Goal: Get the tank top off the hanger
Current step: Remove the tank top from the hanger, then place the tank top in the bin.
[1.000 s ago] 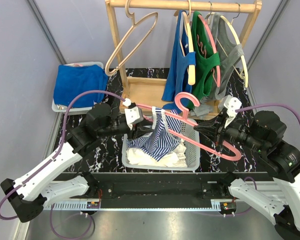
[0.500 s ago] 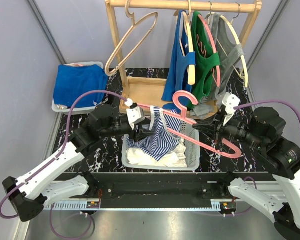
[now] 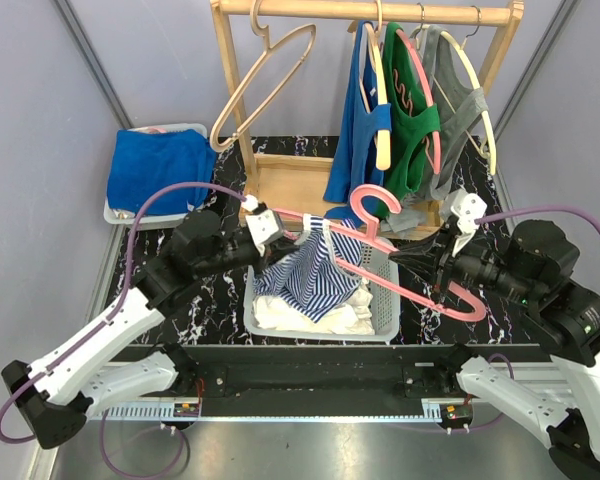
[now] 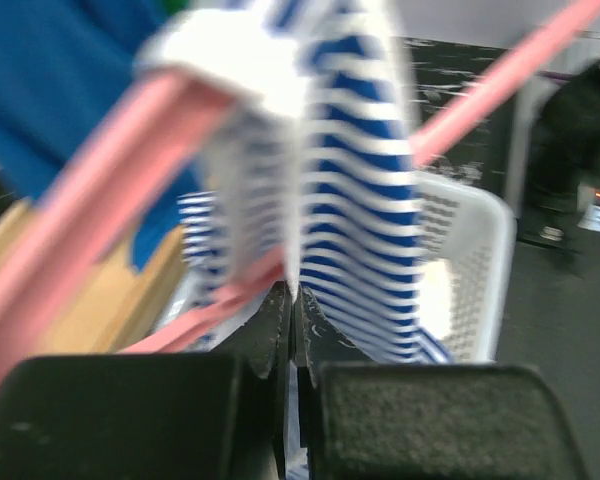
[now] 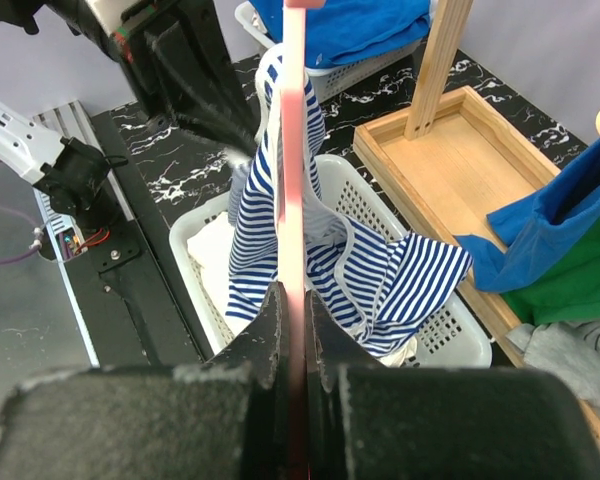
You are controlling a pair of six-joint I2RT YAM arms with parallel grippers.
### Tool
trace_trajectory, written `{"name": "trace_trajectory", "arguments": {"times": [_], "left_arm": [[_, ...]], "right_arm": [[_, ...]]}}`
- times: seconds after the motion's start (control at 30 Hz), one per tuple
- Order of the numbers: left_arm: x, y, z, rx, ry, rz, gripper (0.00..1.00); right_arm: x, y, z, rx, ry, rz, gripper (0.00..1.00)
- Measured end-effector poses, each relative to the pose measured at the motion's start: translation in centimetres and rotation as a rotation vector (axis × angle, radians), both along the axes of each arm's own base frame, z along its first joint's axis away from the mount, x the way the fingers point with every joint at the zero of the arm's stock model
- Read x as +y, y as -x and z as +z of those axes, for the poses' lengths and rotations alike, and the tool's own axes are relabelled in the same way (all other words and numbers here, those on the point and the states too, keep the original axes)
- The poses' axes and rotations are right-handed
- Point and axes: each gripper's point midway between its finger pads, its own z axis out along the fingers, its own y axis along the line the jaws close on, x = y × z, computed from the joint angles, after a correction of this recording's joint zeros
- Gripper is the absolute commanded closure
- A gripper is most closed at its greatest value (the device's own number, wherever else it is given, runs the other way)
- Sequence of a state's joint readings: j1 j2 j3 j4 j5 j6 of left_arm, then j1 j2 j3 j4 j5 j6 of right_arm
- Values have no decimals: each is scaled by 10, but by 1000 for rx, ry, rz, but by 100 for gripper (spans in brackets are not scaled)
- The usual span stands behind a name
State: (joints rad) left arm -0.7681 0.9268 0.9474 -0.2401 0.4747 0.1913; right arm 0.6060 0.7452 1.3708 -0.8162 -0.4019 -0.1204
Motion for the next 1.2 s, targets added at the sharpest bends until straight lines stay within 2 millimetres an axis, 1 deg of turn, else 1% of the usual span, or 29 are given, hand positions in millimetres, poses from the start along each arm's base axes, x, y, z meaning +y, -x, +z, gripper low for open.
{"name": "trace_trajectory", "arguments": {"times": [0.1, 0.2, 0.3, 0.4, 0.53, 0.57, 0.63, 0.7, 0.77, 0.83, 0.9, 1.0, 1.07, 1.2], "left_arm": [[18, -21, 11, -53, 3, 132, 100], [44, -44, 26, -111, 14, 295, 100], [67, -64, 28, -121, 9, 422, 100], [81, -82, 15, -87, -30, 506, 100], [78, -90, -8, -39, -86, 505, 100], [76, -90, -17, -24, -110, 496, 100], [75, -91, -21, -18, -123, 488, 100], [73, -90, -24, -19, -137, 473, 100], [70, -88, -26, -33, -152, 450, 100], [63, -82, -28, -47, -164, 406, 100], [53, -71, -32, -64, -183, 329, 100], [39, -51, -48, -76, -230, 209, 100], [33, -39, -61, -79, -271, 142, 100], [23, -25, -82, -92, -352, 36, 100]], "right_arm": [[-6, 6, -2, 16, -3, -12, 100], [-17, 18, -4, 30, -9, -36, 100], [-32, 34, 2, 30, -19, -61, 100], [-47, 50, 18, 3, -54, -86, 100], [-71, 79, 44, -61, -126, -113, 100], [-79, 88, 51, -80, -150, -120, 100], [-90, 102, 60, -105, -185, -131, 100], [-98, 111, 66, -123, -210, -137, 100], [-102, 117, 69, -130, -220, -139, 100], [-103, 119, 68, -127, -219, -139, 100], [-104, 119, 68, -124, -217, -139, 100], [-103, 119, 68, -125, -217, -139, 100], [-103, 119, 68, -124, -217, -139, 100], [-101, 115, 68, -122, -215, -138, 100]]}}
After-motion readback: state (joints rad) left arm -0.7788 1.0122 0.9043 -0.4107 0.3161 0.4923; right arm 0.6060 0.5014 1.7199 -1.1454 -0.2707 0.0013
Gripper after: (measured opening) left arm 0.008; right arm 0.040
